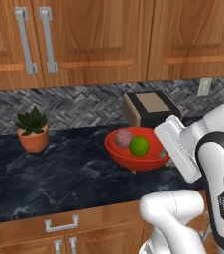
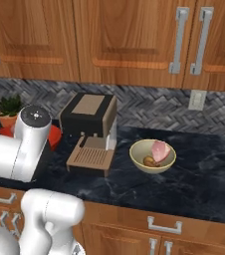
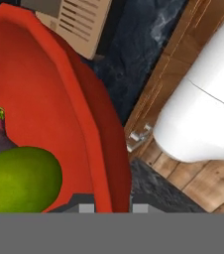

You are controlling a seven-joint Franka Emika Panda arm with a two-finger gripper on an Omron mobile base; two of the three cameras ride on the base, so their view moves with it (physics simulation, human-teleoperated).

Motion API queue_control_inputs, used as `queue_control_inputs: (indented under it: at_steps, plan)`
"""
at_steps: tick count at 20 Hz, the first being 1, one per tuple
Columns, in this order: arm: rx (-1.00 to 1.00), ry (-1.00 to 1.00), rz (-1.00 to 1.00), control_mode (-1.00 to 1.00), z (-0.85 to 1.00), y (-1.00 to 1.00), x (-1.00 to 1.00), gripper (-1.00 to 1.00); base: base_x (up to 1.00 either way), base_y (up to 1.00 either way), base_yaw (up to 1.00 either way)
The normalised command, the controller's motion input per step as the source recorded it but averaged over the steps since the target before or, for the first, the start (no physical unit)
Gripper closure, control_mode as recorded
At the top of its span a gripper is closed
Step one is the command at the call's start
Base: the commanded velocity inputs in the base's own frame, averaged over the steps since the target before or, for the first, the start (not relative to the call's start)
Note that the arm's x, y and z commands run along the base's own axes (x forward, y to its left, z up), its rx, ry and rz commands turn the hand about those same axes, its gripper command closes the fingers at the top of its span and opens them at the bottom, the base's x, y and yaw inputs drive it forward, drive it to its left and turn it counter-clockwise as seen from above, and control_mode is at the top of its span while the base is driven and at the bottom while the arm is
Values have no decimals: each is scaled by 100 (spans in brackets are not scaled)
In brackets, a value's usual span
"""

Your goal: Place the bowl with the onion and lime on the top shelf of the fridge. Place the bowl with the steak and chicken drumstick on the second highest shelf of the fridge.

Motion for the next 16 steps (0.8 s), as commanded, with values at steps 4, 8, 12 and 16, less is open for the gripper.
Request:
queue_control_inputs:
  at_steps: [4,8,12,16]
  plan:
    - [0,0,0,100,0,0,0,100,-52,-9,0]
    - [0,0,0,100,0,0,0,100,-53,-1,0]
    - [0,0,0,100,0,0,0,100,-49,0,0]
    - [0,0,0,100,0,0,0,100,-47,0,0]
